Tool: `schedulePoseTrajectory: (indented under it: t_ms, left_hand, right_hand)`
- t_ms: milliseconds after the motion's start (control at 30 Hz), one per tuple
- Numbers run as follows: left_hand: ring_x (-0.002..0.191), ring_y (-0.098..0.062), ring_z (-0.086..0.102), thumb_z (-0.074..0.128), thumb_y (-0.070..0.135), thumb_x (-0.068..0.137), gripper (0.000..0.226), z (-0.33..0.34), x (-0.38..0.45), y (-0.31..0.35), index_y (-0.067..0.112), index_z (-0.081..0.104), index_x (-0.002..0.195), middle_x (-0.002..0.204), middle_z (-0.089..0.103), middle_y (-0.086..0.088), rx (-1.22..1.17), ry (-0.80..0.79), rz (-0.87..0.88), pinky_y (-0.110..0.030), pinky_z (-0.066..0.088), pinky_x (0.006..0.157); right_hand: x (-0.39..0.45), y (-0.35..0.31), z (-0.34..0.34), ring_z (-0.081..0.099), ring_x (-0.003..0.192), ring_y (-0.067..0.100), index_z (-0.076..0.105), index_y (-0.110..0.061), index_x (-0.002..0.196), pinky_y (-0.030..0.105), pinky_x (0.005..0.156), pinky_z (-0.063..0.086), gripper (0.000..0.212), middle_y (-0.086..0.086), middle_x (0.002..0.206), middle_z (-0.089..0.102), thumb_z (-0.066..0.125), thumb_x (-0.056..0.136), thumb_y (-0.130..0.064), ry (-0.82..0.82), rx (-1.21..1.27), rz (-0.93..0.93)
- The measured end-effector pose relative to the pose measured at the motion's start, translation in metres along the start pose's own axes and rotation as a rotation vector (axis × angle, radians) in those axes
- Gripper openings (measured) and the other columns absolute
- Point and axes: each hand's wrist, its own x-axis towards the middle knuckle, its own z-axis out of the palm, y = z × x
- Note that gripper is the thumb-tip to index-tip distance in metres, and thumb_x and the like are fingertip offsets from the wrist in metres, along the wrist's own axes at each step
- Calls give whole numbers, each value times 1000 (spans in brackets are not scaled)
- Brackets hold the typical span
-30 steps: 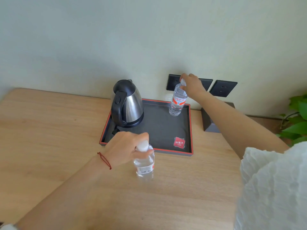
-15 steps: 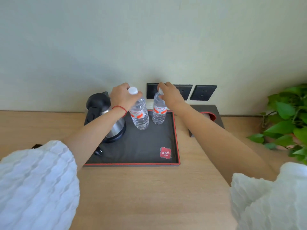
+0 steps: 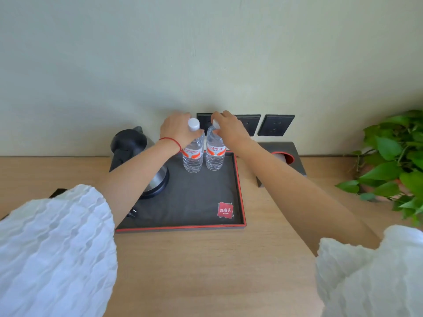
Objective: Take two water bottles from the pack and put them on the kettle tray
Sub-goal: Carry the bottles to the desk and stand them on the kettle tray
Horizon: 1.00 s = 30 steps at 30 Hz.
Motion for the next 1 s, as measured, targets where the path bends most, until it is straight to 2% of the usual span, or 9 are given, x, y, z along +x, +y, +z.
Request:
schedulePoseTrajectory:
  t_ms: [100,233,433,567,667,800,900,933,1000]
  left_hand:
    - [111,-32,53,64,5,80,33,-14,-1,-8,9,65,113,121,52,-20,-7,-151,298,-29,40,86]
    - [102,-33,57,58,-6,83,30,-24,3,-16,8,71,106,114,60,-19,107,-204,456,-25,35,78]
    - [90,-40,57,66,18,80,26,-14,6,5,-2,62,96,98,57,-25,176,-40,262,-42,45,71]
    - [87,-44,59,62,17,77,25,-2,12,11,-6,59,86,95,64,-28,64,164,-46,-38,39,62]
    - [91,-43,58,66,22,76,33,3,13,10,-7,58,88,98,63,-27,-43,187,-142,-38,40,64]
    - [94,-33,59,72,17,77,31,-7,10,0,2,60,102,108,63,-17,-200,-30,41,-30,45,79]
    - [66,-15,55,72,1,75,38,-21,5,-16,5,63,111,101,64,-10,-273,-247,135,1,40,60]
    - [64,-11,53,74,0,74,38,-24,5,-21,4,64,111,98,63,-9,-275,-241,130,1,40,60]
    - [75,-18,60,77,5,71,35,-24,5,-25,5,66,105,99,68,-12,-261,-151,116,-16,47,75]
  right_hand:
    - [-2,0,0,56,99,38,48,-7,121,44,83,49,31,20,117,52,53,91,-5,-3,-4,-2]
    - [-3,0,1,56,99,37,48,-8,122,43,83,50,32,19,118,52,53,91,-5,1,3,10]
    - [-4,-3,1,55,100,38,48,-9,122,41,79,48,32,20,118,51,52,91,-4,7,15,20]
    - [-6,-5,1,54,103,38,48,-9,122,40,81,48,32,20,120,51,52,91,-5,-2,30,39]
    - [-8,-5,1,54,104,38,48,-8,122,41,82,48,31,20,120,51,52,91,-6,1,32,39]
    - [-9,-4,1,54,103,38,49,-7,120,41,82,48,29,20,119,51,52,91,-6,3,30,35]
    - [-9,-1,1,54,102,39,49,-7,120,42,83,49,29,20,118,51,52,91,-7,7,30,42]
    - [-10,0,1,54,102,39,49,-7,119,43,84,49,29,20,118,51,52,91,-8,9,33,48]
    - [-12,0,2,54,101,38,49,-8,119,44,83,50,28,20,118,51,53,91,-9,18,41,54]
